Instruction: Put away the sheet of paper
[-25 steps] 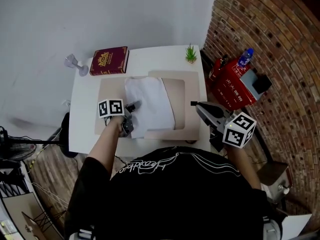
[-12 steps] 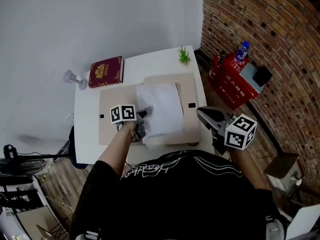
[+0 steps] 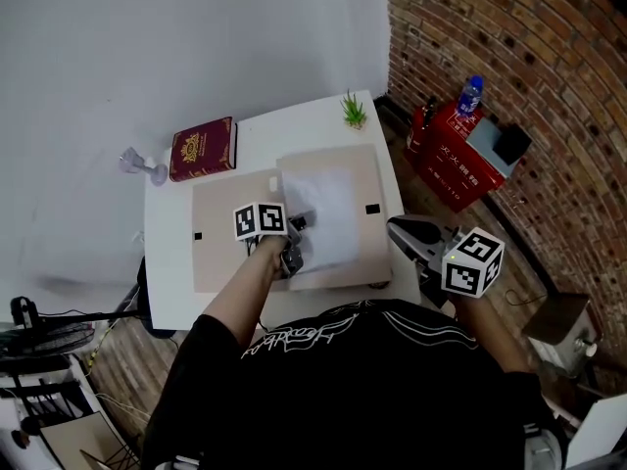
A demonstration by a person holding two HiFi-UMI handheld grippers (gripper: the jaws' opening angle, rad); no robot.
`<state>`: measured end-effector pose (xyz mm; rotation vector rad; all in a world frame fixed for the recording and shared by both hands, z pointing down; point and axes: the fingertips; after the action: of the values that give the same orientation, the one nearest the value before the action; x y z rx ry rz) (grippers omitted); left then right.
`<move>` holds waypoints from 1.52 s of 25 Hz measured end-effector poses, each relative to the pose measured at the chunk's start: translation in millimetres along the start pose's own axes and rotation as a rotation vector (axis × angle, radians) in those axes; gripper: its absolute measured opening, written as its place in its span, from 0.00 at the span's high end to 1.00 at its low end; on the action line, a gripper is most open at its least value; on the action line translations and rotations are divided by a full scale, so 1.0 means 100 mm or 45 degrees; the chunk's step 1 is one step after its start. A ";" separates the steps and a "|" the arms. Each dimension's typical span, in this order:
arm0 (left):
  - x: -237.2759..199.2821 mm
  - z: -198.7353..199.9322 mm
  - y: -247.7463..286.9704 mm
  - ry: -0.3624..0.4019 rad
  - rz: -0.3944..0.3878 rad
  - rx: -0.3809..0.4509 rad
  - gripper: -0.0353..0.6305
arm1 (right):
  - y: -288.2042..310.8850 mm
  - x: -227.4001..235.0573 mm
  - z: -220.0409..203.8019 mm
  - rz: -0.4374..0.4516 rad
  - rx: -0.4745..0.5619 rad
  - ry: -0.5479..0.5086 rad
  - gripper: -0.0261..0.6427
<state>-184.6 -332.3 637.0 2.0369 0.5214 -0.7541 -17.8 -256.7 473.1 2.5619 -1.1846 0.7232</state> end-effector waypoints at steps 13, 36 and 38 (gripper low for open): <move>0.13 0.10 -0.14 0.334 0.137 0.120 0.46 | 0.03 -0.17 0.01 0.022 0.037 -0.015 0.96; 1.75 -0.22 -2.35 0.807 -0.698 0.427 0.86 | -0.05 -1.42 0.07 -0.058 0.210 -0.108 0.96; 1.80 -0.27 -2.54 0.826 -0.725 0.454 0.87 | -0.05 -1.51 0.02 -0.063 0.219 -0.113 0.96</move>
<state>-200.4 -161.1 375.8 2.4937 1.4680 -0.5052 -96.9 -156.5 392.5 2.7809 -1.1252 0.7373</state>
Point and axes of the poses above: the fingertips, and each gripper's own axes: y forward along the fingers, x to its right, z out of its top, and after that the axes turned 14 degrees about x, right-handed
